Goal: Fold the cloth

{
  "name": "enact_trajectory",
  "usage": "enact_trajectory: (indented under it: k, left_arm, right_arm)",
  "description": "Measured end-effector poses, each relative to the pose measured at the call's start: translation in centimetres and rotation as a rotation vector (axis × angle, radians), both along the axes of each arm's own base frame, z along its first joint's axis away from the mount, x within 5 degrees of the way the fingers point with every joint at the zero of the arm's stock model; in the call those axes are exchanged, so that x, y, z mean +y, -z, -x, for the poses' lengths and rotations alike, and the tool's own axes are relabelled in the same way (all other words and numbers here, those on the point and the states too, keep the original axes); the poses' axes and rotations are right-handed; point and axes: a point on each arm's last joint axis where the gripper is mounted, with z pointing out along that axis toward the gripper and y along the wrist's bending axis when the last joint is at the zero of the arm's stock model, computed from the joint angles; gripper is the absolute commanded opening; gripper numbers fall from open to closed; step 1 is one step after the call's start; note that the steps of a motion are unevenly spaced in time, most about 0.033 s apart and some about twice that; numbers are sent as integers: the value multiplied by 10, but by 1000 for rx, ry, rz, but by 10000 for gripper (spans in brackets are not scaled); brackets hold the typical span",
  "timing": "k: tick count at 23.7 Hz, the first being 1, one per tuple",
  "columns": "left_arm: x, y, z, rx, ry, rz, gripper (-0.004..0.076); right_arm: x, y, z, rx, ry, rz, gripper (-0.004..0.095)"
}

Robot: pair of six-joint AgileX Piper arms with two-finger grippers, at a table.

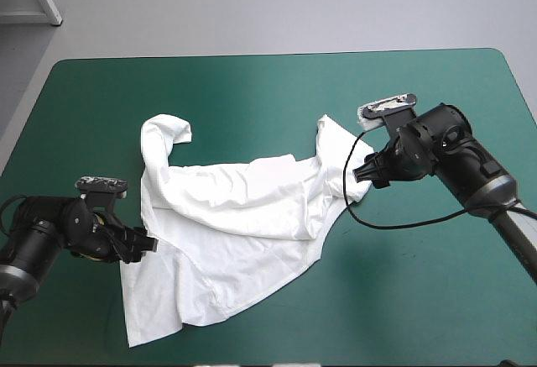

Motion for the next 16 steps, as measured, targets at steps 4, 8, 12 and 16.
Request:
enact_trajectory:
  k: [4,8,12,16]
  left_arm:
    - [-2,34,-5,-8,5,12,527]
    - [-3,52,-25,-82,4,10,527]
    - [-3,63,-35,-68,9,-5,527]
    - [-6,68,-39,-39,-9,32,427]
  right_arm:
    - [1,3,3,25,-16,-16,646]
    - [4,4,6,54,-32,-42,640]
    - [5,5,7,69,-45,-52,612]
    - [6,5,7,70,-55,-53,589]
